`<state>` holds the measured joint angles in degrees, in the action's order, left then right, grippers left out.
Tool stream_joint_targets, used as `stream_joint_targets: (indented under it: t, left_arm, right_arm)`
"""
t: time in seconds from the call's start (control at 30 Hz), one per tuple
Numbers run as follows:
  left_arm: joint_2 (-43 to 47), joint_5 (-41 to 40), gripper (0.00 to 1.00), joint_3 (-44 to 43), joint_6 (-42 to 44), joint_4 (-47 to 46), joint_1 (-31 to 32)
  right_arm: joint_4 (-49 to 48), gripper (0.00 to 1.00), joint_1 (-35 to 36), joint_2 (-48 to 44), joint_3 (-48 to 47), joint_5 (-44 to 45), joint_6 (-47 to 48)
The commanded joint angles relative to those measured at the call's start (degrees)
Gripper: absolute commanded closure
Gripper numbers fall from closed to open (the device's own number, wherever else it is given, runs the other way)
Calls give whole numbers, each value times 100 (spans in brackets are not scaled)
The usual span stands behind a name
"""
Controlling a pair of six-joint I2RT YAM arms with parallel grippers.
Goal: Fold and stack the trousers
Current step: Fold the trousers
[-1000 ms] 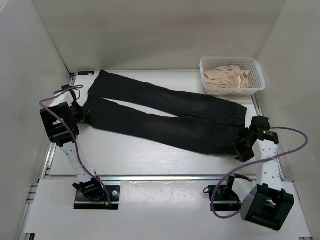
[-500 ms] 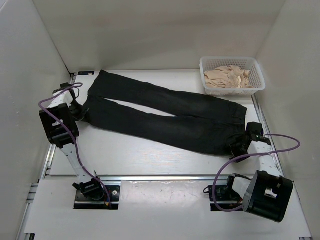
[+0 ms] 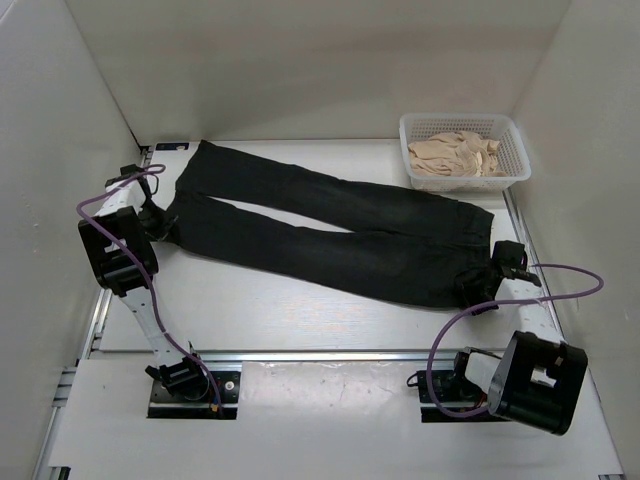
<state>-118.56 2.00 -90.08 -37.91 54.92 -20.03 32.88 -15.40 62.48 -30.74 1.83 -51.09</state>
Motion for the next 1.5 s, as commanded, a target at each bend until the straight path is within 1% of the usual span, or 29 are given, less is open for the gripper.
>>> stream_joint_targets:
  t: [0.0, 0.07, 0.1, 0.13, 0.17, 0.2, 0.33, 0.47, 0.53, 0.63, 0.73, 0.8, 0.83, 0.9, 0.93, 1.0, 1.07, 1.1, 1.13, 1.2, 1.23, 1.27, 1.33, 1.37, 1.43, 1.47]
  left_arm:
    - [395, -7, 90, -211, 65, -77, 8]
    - [395, -7, 90, -211, 65, -77, 8]
    - [448, -7, 90, -211, 65, -77, 8]
    - [448, -7, 90, -281, 65, -17, 8]
    - [509, -7, 90, -282, 65, -16, -44]
    - [510, -7, 90, -369, 65, 54, -45]
    - [764, 55, 90, -676, 12, 116, 16]
    - [1088, 55, 90, -1230, -111, 423, 70]
    - [1238, -7, 90, -1231, -163, 476, 17]
    - [1616, -59, 90, -960, -164, 476, -53]
    - [2134, -59, 90, -319, -164, 415, -334]
    - [2442, -59, 90, 259, -164, 336, -544]
    - [2730, -59, 90, 446, -164, 336, -598]
    - [3031, -112, 90, 963, -94, 213, -598]
    - [3319, -173, 90, 1114, -94, 160, -598]
    - [3515, -243, 90, 1212, 63, 107, -598]
    - [3515, -445, 90, 959, 204, 107, -519]
    - [3394, -498, 90, 766, 283, 107, -432]
    - [3288, -595, 90, 303, 397, 168, -310]
    - [2867, -709, 90, -200, 459, 238, -151]
    - [2691, -849, 90, -733, 460, 239, 6]
    - [2289, -850, 90, -1026, 460, 309, 86]
    - [1795, -1008, 90, -1641, 460, 511, 262]
    - [1253, -1156, 90, -2288, 460, 564, 428]
    - [636, -1211, 90, -3064, 382, 904, 570]
    - [346, -1211, 90, -3825, 311, 994, 631]
  right_arm:
    - [-528, 53, -25, 221, -73, 291, -85]
    - [-695, 74, -25, 274, -72, 379, -85]
    - [-696, 91, -25, 274, -168, 432, -85]
    - [-626, 98, -25, 274, -273, 433, 10]
    - [-347, 100, -25, 274, -422, 633, 11]
    - [-205, 100, -25, 274, -754, 713, 151]
    - [551, 100, -25, 19, -1468, 1012, 493]
    - [1359, 100, -25, -87, -2460, 1284, 679]
    - [1798, 100, -25, -156, -2682, 1355, 732]
    - [2255, 100, -25, -393, -2805, 1356, 890]
    - [2608, 100, -25, -631, -2753, 1417, 890]
    - [2916, 100, -25, -938, -2551, 1469, 951]
    - [3021, 100, -25, -1157, -2551, 1470, 952]
    - [3337, 100, -25, -1308, -2638, 1470, 952]
    - [3443, 100, -25, -1308, -2700, 1557, 952]
    - [3506, 100, -25, -1308, -2761, 1619, 890]
    - [3506, 100, -25, -1308, -2762, 1698, 838]
    - [3358, 100, -25, -1239, -2762, 1698, 838]
    - [3287, 100, -25, -1125, -2823, 1698, 838]
    - [3042, 100, -25, -984, -2823, 1698, 838]
    - [2961, 100, -25, -792, -2823, 1698, 907]
    - [2882, 100, -25, -677, -2884, 1751, 908]
    - [2671, 100, -25, -283, -2954, 1830, 969]
    - [2566, 100, -25, -141, -2955, 1891, 969]
    - [2356, 100, -25, 307, -3235, 1892, 1039]
    - [2285, 100, -25, 457, -3323, 1892, 1040]
